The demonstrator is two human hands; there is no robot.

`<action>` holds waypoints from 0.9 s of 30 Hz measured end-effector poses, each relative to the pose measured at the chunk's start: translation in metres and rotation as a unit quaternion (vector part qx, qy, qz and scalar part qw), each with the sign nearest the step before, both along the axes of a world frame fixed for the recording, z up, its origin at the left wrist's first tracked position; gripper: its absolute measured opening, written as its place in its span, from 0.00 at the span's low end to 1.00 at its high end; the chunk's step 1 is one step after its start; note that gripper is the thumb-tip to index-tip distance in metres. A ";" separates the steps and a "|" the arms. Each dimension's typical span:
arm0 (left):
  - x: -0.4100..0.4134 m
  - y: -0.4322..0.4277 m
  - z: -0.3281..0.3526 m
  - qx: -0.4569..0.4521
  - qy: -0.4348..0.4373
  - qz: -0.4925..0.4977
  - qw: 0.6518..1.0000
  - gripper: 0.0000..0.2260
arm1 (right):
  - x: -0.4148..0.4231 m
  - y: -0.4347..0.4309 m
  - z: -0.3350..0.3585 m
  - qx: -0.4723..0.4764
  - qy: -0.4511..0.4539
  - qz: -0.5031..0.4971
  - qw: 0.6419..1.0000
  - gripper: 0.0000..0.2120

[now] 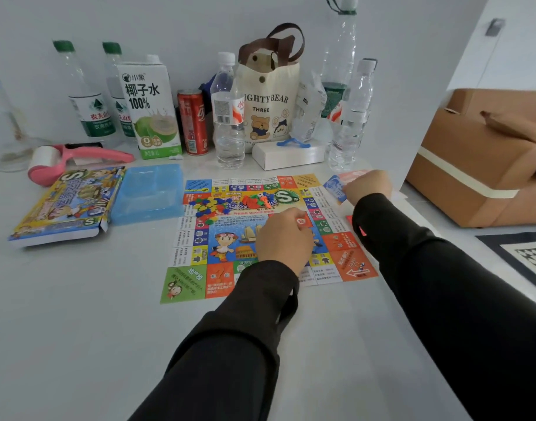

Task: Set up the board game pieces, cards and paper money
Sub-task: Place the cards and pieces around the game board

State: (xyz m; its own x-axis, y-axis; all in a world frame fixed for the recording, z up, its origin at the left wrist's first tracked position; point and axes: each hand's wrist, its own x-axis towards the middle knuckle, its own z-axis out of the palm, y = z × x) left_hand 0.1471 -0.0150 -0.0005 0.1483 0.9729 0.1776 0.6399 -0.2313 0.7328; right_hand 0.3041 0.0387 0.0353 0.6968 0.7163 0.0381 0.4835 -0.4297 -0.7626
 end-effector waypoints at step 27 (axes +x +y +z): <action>-0.005 0.001 0.001 0.022 0.008 -0.003 1.000 0.11 | 0.009 -0.009 -0.012 -0.080 -0.108 0.004 0.991 0.15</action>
